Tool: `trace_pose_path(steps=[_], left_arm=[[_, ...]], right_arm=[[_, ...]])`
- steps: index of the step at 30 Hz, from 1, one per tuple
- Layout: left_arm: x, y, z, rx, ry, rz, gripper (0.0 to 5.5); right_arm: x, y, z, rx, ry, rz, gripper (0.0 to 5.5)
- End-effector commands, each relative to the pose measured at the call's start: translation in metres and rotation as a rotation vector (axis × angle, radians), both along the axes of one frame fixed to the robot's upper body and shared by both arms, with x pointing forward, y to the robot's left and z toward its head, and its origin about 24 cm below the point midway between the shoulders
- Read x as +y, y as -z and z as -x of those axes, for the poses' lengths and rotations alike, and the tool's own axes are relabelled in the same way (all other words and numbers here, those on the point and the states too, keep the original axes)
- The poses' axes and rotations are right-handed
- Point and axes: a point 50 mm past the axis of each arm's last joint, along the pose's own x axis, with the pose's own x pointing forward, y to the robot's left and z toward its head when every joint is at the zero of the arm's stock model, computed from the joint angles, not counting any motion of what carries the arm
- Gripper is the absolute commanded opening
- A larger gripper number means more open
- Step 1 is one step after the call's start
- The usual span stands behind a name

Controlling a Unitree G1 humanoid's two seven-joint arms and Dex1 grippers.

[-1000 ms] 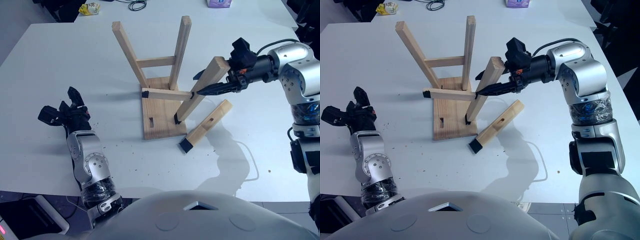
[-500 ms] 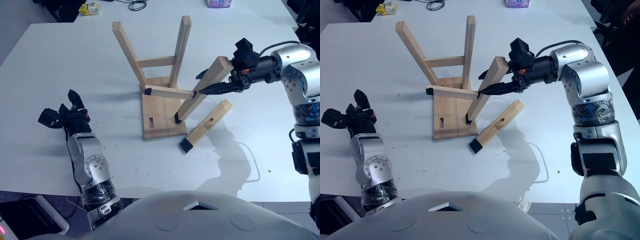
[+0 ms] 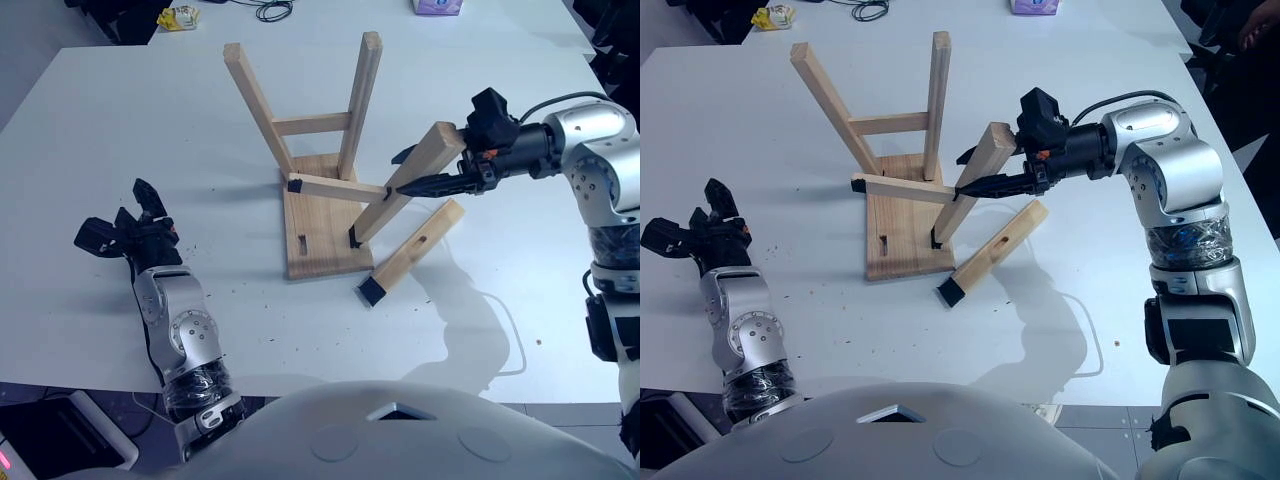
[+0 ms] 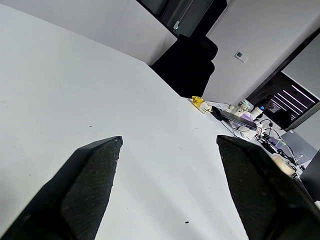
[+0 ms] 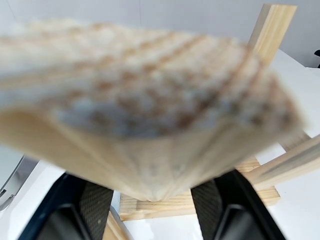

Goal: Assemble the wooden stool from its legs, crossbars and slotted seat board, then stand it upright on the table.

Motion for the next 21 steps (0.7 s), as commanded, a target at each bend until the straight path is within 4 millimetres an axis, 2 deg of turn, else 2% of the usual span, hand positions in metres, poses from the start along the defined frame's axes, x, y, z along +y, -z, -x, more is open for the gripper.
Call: trace_pose_path(steps=[1,5,15,19,21], left_arm=[[-0.006,0.005,0.004,0.005,-0.020,0.036,3.50],[-0.008,0.005,0.005,0.008,-0.012,0.040,3.50],[-0.020,-0.019,-0.003,-0.054,0.079,-0.003,3.50],[-0.029,-0.029,-0.008,-0.078,0.113,-0.030,3.50],[-0.033,-0.032,-0.010,-0.085,0.135,-0.033,3.50]], right_arm=[[-0.005,-0.001,0.003,-0.015,0.063,0.029,2.05],[-0.003,-0.003,0.005,-0.032,0.053,0.047,2.05],[0.017,0.002,0.007,-0.052,0.000,0.139,2.05],[0.030,0.013,0.002,-0.030,-0.038,0.184,2.05],[0.029,0.018,0.002,-0.003,-0.029,0.196,2.05]])
